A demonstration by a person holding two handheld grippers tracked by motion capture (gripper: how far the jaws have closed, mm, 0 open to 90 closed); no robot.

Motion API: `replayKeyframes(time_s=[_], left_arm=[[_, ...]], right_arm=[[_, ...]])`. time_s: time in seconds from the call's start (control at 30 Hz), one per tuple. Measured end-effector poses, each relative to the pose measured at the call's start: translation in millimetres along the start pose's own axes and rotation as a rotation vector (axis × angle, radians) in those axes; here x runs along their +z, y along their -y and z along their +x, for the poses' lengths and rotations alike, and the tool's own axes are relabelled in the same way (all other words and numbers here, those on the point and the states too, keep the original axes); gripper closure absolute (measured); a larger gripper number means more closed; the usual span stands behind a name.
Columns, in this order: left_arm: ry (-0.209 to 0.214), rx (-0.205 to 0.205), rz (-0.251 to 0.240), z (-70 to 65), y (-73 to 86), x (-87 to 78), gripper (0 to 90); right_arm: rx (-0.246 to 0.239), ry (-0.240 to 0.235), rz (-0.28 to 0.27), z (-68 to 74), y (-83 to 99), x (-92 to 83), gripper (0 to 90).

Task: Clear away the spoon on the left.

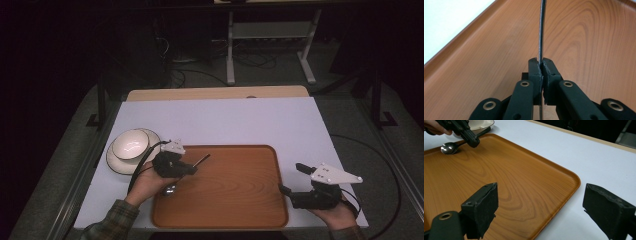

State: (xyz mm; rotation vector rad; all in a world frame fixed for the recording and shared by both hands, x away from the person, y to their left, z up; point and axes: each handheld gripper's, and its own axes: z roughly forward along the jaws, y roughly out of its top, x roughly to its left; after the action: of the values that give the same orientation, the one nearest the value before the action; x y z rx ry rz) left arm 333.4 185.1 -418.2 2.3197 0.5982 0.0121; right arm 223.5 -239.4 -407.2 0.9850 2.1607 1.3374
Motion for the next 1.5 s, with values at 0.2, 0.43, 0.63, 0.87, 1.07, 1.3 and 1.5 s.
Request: replayKeyframes(time_s=[0.2, 0.43, 0.63, 0.87, 1.07, 1.3, 1.5], left_arm=[[-0.003, 0.006, 0.025, -0.7, 0.8, 5.3, 84.8], [-0.019, 0.021, 0.067, -0.6, 0.9, 12.8, 83.0], [-0.025, 0.030, 0.086, -1.4, -0.4, 17.9, 81.2], [-0.037, 0.031, 0.084, -1.8, -0.3, 17.5, 75.1], [-0.052, 0.016, 0.038, 0.1, 0.7, 10.7, 57.8], [-0.069, -0.004, -0.009, 1.5, 1.5, 4.6, 33.7], [-0.078, -0.021, -0.067, 0.0, 0.5, -4.1, 19.1]], right_arm=[[0.001, 0.000, 0.001, 0.0, 0.0, 0.2, 12.5], [0.002, -0.004, -0.001, -0.3, 1.0, -0.4, 12.5], [0.005, -0.009, -0.003, -0.1, 1.3, 0.2, 12.5], [0.007, -0.010, -0.014, 0.3, 1.3, -1.4, 12.5], [0.002, -0.005, -0.014, 0.6, 0.5, -2.0, 12.5], [0.006, -0.002, -0.015, 0.2, 0.4, -2.6, 12.5], [0.009, -0.001, -0.016, 0.7, 0.4, -3.3, 12.5]])
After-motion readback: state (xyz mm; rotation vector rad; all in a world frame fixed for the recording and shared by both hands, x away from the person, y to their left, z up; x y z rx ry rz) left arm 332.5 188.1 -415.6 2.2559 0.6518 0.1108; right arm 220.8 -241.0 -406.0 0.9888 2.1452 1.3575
